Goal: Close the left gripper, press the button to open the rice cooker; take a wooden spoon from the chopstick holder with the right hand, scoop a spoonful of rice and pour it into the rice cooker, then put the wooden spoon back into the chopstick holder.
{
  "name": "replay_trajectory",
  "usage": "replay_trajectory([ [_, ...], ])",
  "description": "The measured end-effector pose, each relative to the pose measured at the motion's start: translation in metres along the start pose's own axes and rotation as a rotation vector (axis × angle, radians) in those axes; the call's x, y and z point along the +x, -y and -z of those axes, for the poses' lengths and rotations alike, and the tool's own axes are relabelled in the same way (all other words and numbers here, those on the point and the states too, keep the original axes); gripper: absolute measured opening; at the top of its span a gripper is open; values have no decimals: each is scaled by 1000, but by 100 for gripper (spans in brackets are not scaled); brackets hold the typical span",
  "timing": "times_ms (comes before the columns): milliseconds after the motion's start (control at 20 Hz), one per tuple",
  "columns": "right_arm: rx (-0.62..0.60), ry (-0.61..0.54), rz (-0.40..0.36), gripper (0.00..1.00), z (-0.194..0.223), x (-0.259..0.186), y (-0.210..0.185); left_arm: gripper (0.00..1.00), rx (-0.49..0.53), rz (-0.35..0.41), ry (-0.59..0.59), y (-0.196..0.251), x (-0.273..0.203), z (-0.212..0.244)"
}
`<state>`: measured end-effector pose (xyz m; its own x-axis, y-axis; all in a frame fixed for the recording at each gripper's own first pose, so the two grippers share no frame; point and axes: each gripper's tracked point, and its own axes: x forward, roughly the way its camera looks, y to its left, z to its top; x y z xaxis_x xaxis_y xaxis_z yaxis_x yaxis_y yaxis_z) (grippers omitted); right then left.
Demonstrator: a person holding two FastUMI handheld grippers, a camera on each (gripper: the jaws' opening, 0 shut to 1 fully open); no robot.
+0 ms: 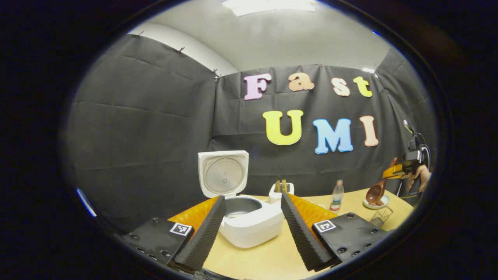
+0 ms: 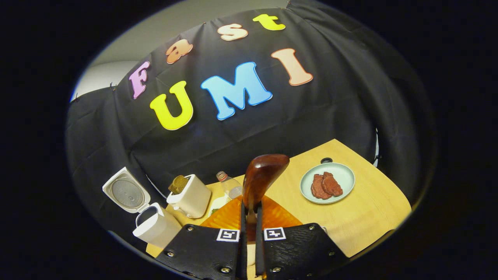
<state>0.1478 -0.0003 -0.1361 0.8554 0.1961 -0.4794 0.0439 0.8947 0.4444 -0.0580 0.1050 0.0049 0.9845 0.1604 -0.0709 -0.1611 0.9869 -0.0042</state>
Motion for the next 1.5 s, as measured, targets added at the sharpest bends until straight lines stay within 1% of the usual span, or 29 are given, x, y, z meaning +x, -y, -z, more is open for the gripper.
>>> replay_trajectory([
  [50, 2, 1, 11, 8, 2, 0, 9, 92, 4, 6, 3, 5, -1, -3],
  [100, 2, 1, 26, 8, 4, -1, 18, 98, 11, 10, 5, 10, -2, -5],
  [150, -5, -1, 40, 8, 6, -1, 28, 98, 22, 17, 7, 15, -2, -7],
  [200, -12, -4, 53, 8, 8, -1, 37, 92, 35, 20, 7, 19, -1, -7],
  [250, -22, -7, 65, 8, 11, -1, 45, 100, 47, 21, 6, 21, -2, -8],
  [350, -41, -13, 90, 8, 15, -2, 61, 91, 54, 24, 3, 27, -1, -8],
  [500, -69, -19, 124, 8, 23, -5, 80, 91, 52, 29, -4, 37, -1, -6],
  [700, -66, -29, 119, 8, 31, -8, 89, 91, 64, 37, -6, 48, -1, -6],
  [750, -63, -33, 122, 8, 35, -9, 92, 98, 64, 38, -7, 51, -2, -6],
  [800, -60, -44, 121, 9, 40, -8, 95, 98, 63, 39, -6, 52, -3, -6],
  [850, -54, -59, 121, 8, 48, -9, 97, 91, 63, 41, -5, 54, -5, -7],
  [950, -28, -87, 123, 8, 62, -7, 103, 100, 74, 40, -11, 57, -7, -5],
  [1000, -11, -102, 121, 8, 69, -5, 105, 98, 81, 38, -14, 56, -7, -3],
  [1050, 11, -118, 119, 8, 78, -4, 107, 98, 84, 37, -17, 56, -9, -2],
  [1100, 21, -131, 120, 8, 83, 0, 110, 91, 85, 36, -20, 57, -9, 0],
  [1150, 27, -127, 121, 8, 85, -1, 111, 91, 86, 36, -23, 57, -10, 0],
  [1200, 33, -136, 120, 9, 87, -1, 113, 98, 88, 34, -26, 57, -11, 1],
  [1300, 39, -158, 113, 9, 93, 1, 115, 98, 93, 35, -29, 59, -12, 2],
  [1500, 24, -180, 130, 9, 100, -2, 121, 98, 94, 44, -24, 62, -11, 0],
])
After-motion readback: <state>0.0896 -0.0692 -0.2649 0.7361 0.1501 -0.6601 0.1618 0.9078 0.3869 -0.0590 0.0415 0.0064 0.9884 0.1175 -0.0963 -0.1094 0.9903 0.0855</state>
